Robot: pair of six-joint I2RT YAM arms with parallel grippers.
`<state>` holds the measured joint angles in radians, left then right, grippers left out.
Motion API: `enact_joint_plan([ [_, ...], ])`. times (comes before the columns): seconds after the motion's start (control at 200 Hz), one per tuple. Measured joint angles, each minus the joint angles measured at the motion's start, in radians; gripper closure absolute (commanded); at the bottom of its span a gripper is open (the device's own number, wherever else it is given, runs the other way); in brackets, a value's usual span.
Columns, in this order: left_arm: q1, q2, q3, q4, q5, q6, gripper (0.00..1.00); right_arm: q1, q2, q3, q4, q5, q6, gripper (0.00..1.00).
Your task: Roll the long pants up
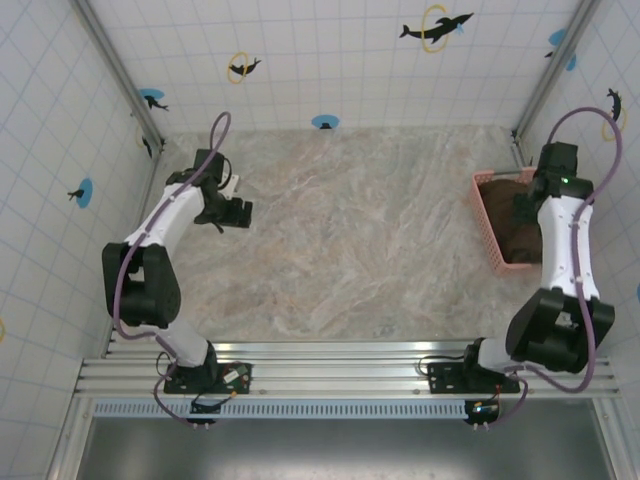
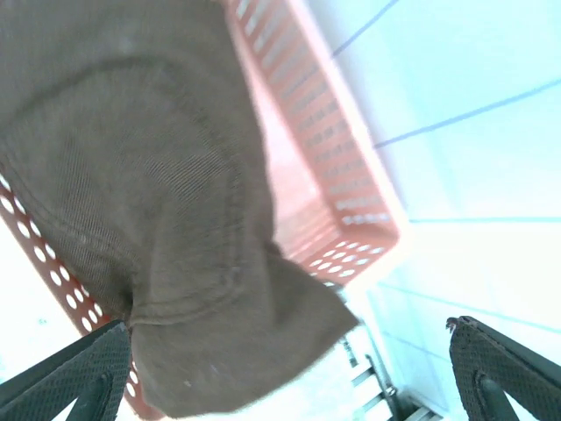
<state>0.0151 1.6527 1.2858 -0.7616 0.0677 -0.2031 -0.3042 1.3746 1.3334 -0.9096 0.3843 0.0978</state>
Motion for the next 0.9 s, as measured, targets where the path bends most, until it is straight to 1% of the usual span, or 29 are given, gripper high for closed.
enact_joint_plan([
  [0.105,0.031,-0.098,-0.156,0.171,-0.039,0.034,0.03,0.022,-0.072,0.0,0.006,0.01,0.043,0.03],
  [0.175,0.037,-0.165,-0.301,0.327,-0.052,0.074,0.03,0.053,-0.113,-0.066,0.047,-0.022,0.082,0.03],
  [0.245,0.036,-0.216,-0.468,0.516,-0.055,0.116,0.03,0.08,-0.168,-0.196,0.119,-0.073,0.129,0.03],
  [0.315,0.035,-0.233,-0.63,0.716,-0.055,0.148,0.03,0.104,-0.235,-0.364,0.21,-0.132,0.171,0.03],
  [0.375,0.035,-0.23,-0.719,0.824,-0.056,0.163,0.04,0.13,-0.287,-0.49,0.28,-0.153,0.194,0.03],
  [0.425,0.035,-0.23,-0.76,0.906,-0.055,0.172,0.05,0.158,-0.328,-0.574,0.341,-0.154,0.203,0.03],
  [0.465,0.035,-0.228,-0.776,0.978,-0.051,0.174,0.07,0.185,-0.361,-0.633,0.401,-0.16,0.197,0.03],
  [0.545,0.029,-0.21,-0.792,1.143,-0.026,0.185,0.07,0.243,-0.412,-0.711,0.523,-0.154,0.163,0.03],
  [0.656,-0.017,-0.178,-0.8,1.302,-0.013,0.224,0.03,0.307,-0.428,-0.748,0.649,-0.118,0.112,0.03],
  [0.741,-0.045,-0.156,-0.841,1.434,-0.009,0.241,0.03,0.314,-0.394,-0.75,0.719,-0.109,0.116,0.03],
  [0.821,-0.048,-0.139,-0.87,1.478,-0.011,0.251,0.03,0.32,-0.354,-0.782,0.818,-0.118,0.131,0.03],
  [0.901,-0.048,-0.137,-0.88,1.498,-0.014,0.257,0.03,0.37,-0.325,-0.853,0.95,-0.105,0.133,0.03],
])
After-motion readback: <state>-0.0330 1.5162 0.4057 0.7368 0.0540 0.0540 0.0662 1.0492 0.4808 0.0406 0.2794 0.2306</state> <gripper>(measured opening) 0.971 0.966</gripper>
